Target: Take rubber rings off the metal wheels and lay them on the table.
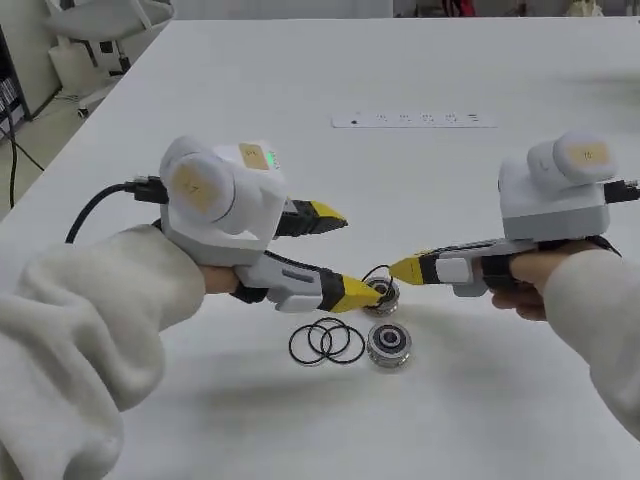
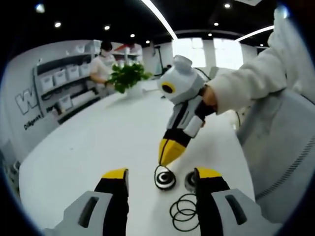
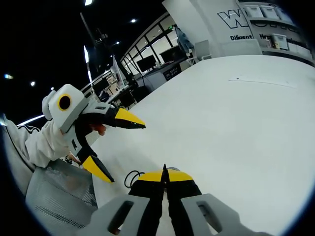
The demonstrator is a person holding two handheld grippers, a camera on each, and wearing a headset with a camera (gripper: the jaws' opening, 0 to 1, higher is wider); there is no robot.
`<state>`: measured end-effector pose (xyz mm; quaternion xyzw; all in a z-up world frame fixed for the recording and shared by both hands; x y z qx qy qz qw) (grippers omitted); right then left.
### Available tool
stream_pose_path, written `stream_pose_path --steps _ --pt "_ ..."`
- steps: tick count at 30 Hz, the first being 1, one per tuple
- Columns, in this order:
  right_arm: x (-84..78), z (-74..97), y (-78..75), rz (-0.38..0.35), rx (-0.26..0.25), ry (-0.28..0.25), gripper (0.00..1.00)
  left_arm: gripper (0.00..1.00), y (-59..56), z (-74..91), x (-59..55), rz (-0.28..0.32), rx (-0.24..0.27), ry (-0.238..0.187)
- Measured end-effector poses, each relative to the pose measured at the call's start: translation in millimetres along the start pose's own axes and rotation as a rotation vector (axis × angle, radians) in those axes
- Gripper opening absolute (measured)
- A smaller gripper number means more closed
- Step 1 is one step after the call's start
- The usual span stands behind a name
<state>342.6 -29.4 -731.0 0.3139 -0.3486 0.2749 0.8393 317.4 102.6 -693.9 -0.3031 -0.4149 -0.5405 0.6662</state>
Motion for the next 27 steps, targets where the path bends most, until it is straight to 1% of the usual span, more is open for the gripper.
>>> stream_pose_path --steps 2,6,8,11,15,17,19,22,27 --pt "1.1 0.4 0.7 -0.001 0.003 -0.006 0.00 0.55 0.1 5.4 -2.3 0.007 0.002 -0.003" --pt "5.5 2.6 1.7 -0.020 0.014 -0.025 0.00 0.56 1.1 13.6 -10.1 0.017 0.015 0.021" --pt "6.5 3.1 2.2 -0.027 0.017 -0.030 0.00 0.57 2.1 18.8 -12.5 0.029 0.021 0.022" --pt "7.0 3.3 3.5 -0.036 0.023 -0.031 0.00 0.59 2.1 26.9 -12.7 0.039 0.034 0.010" --pt "8.6 3.6 6.7 -0.042 0.035 -0.033 0.00 0.63 1.6 37.9 -13.8 0.055 0.059 -0.017" --pt "9.6 3.6 8.9 -0.044 0.042 -0.036 0.00 0.65 -2.4 46.6 -17.3 0.076 0.076 -0.039" --pt "10.8 3.0 12.6 -0.046 0.055 -0.038 0.00 0.67 -5.5 50.9 -19.8 0.084 0.080 -0.041" --pt "11.5 1.3 19.1 -0.045 0.076 -0.034 0.00 0.71 -6.3 52.2 -22.1 0.098 0.078 -0.037" --pt "10.6 -0.4 28.4 -0.035 0.109 -0.018 0.00 0.76 -8.3 56.6 -20.7 0.095 0.080 -0.048"
Point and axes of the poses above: the centre of the closed fingertips' face, and the gripper's own axes: z roughly backward along the fingers, y roughly to its left, x roughly out of its top, the point moved 7 cm from there along z, roughly backward along the fingers, and after that the axes turned 10 degrees about -x, right-handed, at the moved point
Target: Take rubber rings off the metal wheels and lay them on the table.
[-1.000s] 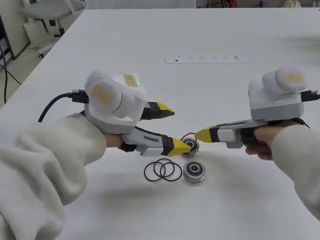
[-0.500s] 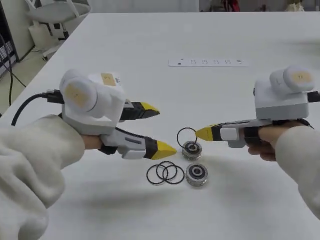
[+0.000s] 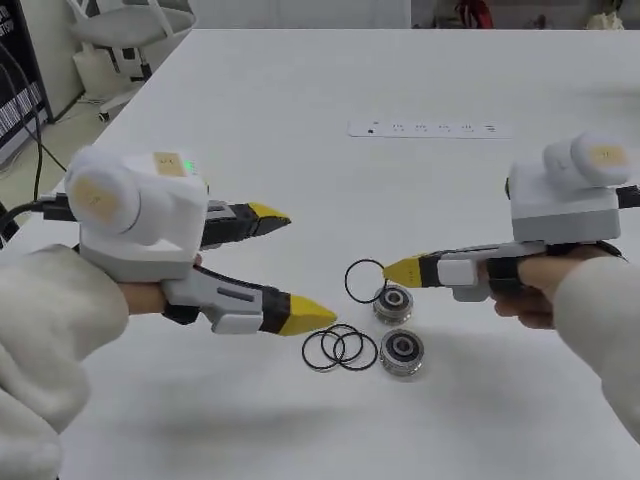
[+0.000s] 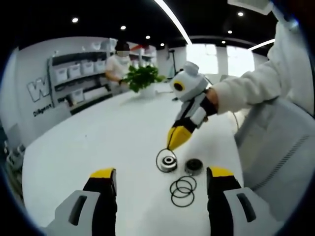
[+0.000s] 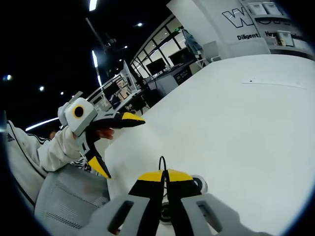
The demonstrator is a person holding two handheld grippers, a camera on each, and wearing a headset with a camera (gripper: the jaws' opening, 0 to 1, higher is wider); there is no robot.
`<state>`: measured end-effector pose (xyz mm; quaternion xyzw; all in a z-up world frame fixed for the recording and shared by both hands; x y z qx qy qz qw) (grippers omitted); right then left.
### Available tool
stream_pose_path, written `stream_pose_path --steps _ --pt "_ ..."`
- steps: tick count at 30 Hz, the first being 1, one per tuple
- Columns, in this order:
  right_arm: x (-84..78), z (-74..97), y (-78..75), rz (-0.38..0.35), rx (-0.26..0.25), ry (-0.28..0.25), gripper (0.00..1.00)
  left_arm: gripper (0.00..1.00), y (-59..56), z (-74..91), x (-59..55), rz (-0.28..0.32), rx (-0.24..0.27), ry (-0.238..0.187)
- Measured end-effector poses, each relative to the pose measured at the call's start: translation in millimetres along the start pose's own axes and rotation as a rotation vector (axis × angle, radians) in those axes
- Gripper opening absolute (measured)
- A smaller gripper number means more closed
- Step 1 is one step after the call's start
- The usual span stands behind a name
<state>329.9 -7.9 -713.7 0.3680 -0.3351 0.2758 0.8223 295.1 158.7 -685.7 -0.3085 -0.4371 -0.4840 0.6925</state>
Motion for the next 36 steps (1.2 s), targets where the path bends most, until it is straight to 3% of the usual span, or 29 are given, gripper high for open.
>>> stream_pose_path --steps 7,10,21,26,36 --pt "-3.9 -6.1 10.1 0.007 0.045 0.028 0.00 0.78 -6.0 5.8 -6.1 0.011 0.000 0.004" --pt "-9.7 -8.9 13.0 0.006 0.064 0.060 0.00 0.80 -9.9 6.1 -9.0 0.012 -0.012 0.020" --pt "-30.6 -20.7 26.0 0.023 0.123 0.173 0.00 0.81 -18.3 12.6 -20.2 0.042 -0.017 0.016" --pt "-38.1 -24.2 28.1 0.045 0.126 0.213 0.00 0.80 -23.0 14.5 -29.0 0.073 -0.016 0.014" --pt "-45.4 -26.3 27.1 0.078 0.108 0.253 0.00 0.80 -30.0 8.8 -32.0 0.071 -0.053 0.038"
Point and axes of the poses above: the centre of the closed fingertips' face, and the gripper's own axes: z roughly backward along the fingers, y roughly to its left, x roughly out of its top, the point moved 7 cm from there along z, roughly backward along the fingers, and after that the axes turned 10 degrees about -x, right-handed, at the moved point
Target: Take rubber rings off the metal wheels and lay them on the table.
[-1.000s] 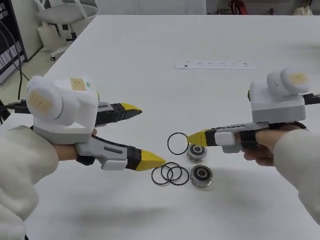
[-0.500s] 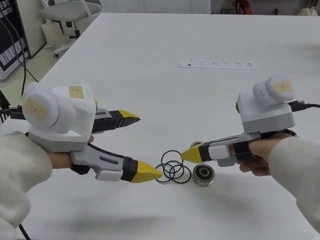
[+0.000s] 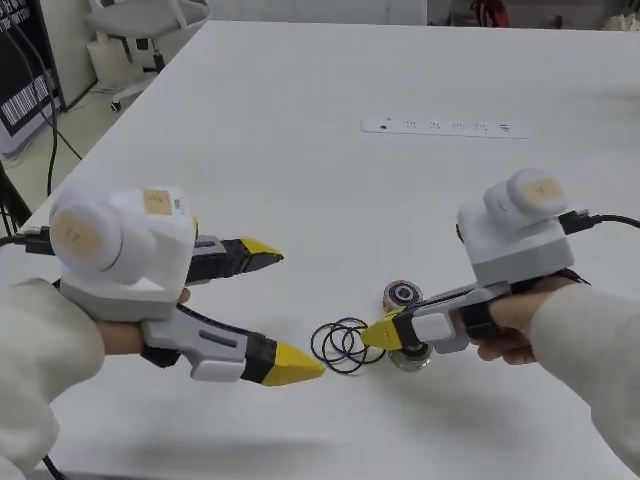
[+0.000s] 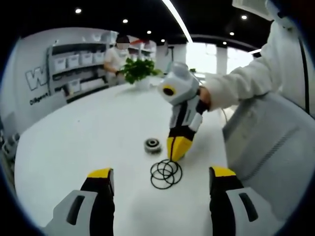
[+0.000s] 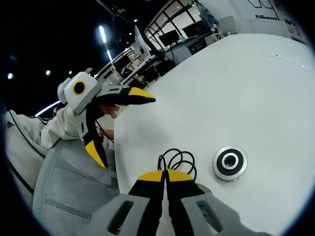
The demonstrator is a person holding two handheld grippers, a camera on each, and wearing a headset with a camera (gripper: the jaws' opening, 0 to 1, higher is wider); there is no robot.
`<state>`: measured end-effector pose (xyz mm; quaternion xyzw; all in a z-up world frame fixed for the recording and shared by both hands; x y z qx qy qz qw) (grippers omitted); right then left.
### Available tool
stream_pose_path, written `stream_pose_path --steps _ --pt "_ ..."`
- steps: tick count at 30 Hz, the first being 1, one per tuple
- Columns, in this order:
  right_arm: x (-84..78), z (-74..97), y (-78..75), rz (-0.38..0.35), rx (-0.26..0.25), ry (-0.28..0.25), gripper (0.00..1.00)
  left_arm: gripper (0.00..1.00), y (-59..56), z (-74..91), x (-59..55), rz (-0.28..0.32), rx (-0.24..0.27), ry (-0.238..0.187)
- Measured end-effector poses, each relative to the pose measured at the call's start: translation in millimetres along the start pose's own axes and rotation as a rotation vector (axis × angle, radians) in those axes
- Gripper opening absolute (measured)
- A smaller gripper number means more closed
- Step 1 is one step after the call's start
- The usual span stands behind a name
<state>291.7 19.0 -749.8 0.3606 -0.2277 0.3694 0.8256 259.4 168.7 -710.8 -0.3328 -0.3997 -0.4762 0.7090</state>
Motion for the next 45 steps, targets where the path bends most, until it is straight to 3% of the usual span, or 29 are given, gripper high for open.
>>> stream_pose_path --steps 17,45 --pt "-1.8 -4.5 -3.7 0.031 -0.056 -0.002 0.00 0.80 -2.2 -1.5 -3.5 0.002 -0.013 0.019" --pt "1.9 -4.7 -6.8 0.072 -0.082 -0.027 0.04 0.79 -4.6 -4.1 -7.3 0.007 -0.033 0.044"
Point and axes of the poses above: the centre of the closed fingertips' face, and the gripper's own axes: z roughly backward along the fingers, y roughly to its left, x roughly out of its top, the point moved 7 cm from there along z, roughly backward along the fingers, and after that the axes turned 10 degrees about -x, right-handed, at the moved point
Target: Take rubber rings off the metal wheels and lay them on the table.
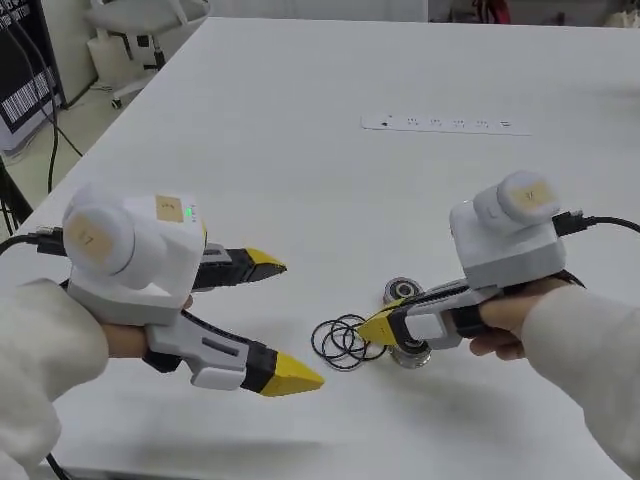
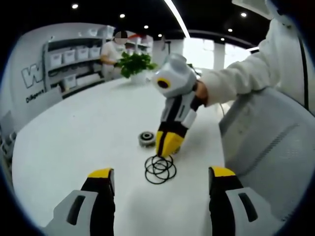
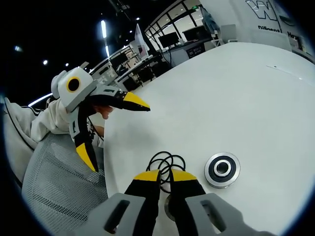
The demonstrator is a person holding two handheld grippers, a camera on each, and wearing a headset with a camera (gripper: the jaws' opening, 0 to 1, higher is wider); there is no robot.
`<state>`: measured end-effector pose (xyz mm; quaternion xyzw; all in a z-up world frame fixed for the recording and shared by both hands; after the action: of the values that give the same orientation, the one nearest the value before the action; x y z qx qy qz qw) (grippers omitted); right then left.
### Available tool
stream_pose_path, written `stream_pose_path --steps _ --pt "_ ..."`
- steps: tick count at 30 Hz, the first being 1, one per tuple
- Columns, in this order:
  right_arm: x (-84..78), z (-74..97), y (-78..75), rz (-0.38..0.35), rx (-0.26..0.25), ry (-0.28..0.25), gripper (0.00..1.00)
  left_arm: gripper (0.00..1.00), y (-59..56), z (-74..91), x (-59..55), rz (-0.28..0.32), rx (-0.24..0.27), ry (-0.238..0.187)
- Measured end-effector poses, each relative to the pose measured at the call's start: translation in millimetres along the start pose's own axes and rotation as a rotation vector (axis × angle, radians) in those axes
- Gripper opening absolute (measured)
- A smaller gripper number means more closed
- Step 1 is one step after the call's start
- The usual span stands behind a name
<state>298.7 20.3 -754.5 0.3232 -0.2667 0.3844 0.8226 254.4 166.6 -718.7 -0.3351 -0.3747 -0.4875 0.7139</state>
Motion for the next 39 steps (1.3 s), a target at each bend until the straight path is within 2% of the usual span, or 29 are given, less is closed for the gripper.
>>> stream_pose_path --steps 6,15,21,32,39 --pt "2.4 2.2 -2.0 0.001 -0.006 -0.009 0.05 0.79 0.3 0.6 0.6 -0.001 0.001 -0.002" --pt "13.4 14.2 -8.1 -0.004 -0.030 -0.057 0.06 0.80 0.8 1.3 0.1 -0.001 0.004 -0.002" --pt "23.2 26.2 -15.1 -0.013 -0.060 -0.111 0.06 0.80 1.6 2.8 0.5 0.000 0.013 -0.006" --pt "36.9 51.9 -26.5 0.005 -0.106 -0.178 0.09 0.80 2.1 5.3 2.6 0.003 0.025 -0.025" --pt "46.2 67.7 -30.2 0.019 -0.137 -0.238 0.15 0.84 1.2 7.7 3.9 0.005 0.038 -0.037"
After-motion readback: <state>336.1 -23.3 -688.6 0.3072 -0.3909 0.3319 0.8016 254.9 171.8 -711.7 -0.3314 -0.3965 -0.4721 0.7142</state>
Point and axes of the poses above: the centre of the closed fingertips' face, and the gripper's own axes: z roughly backward along the fingers, y roughly to its left, x roughly out of its top, the point moved 7 cm from there along z, roughly backward along the fingers, and after that the axes turned 10 degrees about -x, right-handed, at the moved point
